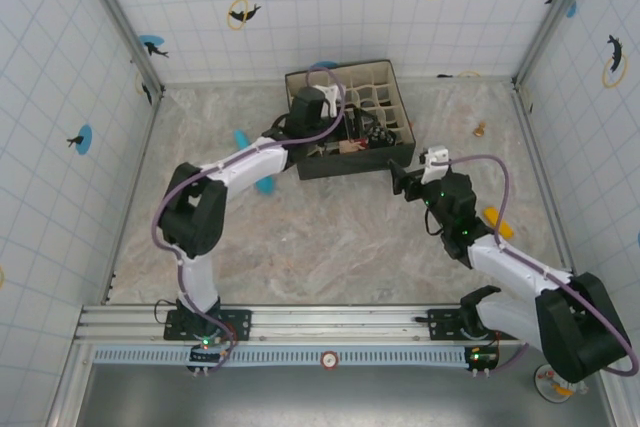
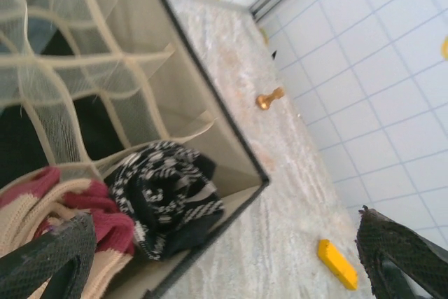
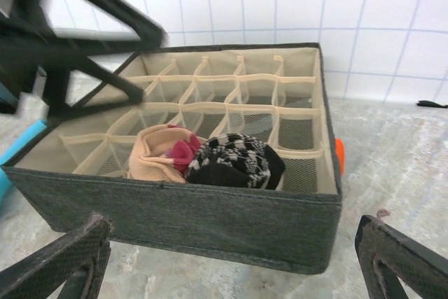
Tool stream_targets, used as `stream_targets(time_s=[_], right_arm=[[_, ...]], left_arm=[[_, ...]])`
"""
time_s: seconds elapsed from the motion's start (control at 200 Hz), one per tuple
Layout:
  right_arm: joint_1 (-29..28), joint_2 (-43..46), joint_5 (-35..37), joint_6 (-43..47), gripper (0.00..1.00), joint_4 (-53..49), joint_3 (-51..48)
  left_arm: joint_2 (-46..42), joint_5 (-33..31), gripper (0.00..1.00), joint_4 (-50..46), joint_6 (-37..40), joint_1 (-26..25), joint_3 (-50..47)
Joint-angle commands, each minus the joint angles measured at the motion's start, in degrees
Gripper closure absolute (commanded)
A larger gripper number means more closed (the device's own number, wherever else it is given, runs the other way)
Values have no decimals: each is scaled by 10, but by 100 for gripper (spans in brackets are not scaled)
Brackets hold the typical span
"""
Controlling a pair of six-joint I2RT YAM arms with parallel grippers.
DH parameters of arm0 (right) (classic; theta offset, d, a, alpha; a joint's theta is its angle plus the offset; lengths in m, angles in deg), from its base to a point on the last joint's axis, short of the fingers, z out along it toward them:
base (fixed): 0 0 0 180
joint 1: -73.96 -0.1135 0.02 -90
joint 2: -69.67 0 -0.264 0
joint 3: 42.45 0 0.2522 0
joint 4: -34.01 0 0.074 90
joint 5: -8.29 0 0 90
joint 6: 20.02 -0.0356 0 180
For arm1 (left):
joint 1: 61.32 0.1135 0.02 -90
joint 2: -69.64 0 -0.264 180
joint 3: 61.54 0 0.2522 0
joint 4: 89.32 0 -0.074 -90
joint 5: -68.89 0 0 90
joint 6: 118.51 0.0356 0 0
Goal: Roll the socks
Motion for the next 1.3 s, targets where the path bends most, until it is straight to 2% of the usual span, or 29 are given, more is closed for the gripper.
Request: stream_targets(time_s=[0.0, 0.1, 0.2, 0.465, 0.535, 0.57, 0.641, 0.731, 0.821, 0.911, 1.056, 1.231, 1.296], right_arm=[[2, 34, 37, 6, 7, -7, -31], [3, 71, 79, 5, 7, -14, -68], [3, 108, 136, 3, 7, -9, -109], [10, 132, 233, -14, 3, -45, -181], [12, 130, 256, -8, 2, -15, -211], [14, 128, 271, 1, 0, 18, -228], [20, 133, 281, 0, 0, -14, -219], [27, 132, 296, 34, 0, 36, -245], [45, 120, 292, 56, 1, 83, -273], [74, 88, 262, 53, 1, 159, -302], [104, 12, 241, 53, 1, 272, -319], [139, -91, 212, 79, 1, 395, -308], [152, -121, 209, 49, 1, 410, -292]], left_arm=[[-65, -32, 2, -52, 53, 16, -4], [-113, -50, 2, -61, 71, 38, -65], [-191, -89, 2, -6, 102, 62, -195], [-375, -249, 3, 53, 285, 108, -452], [-418, -285, 3, 91, 325, 144, -525], [-439, -290, 3, 116, 343, 159, -565], [-478, -292, 3, 167, 371, 194, -638], [-506, -306, 3, 240, 378, 246, -718], [-493, -281, 3, 321, 368, 297, -754], [-432, -247, 3, 384, 352, 338, -759], [-344, -186, 3, 501, 364, 350, -789], [-265, -217, 3, 593, 351, 356, -807], [-244, -203, 3, 634, 332, 375, -816]])
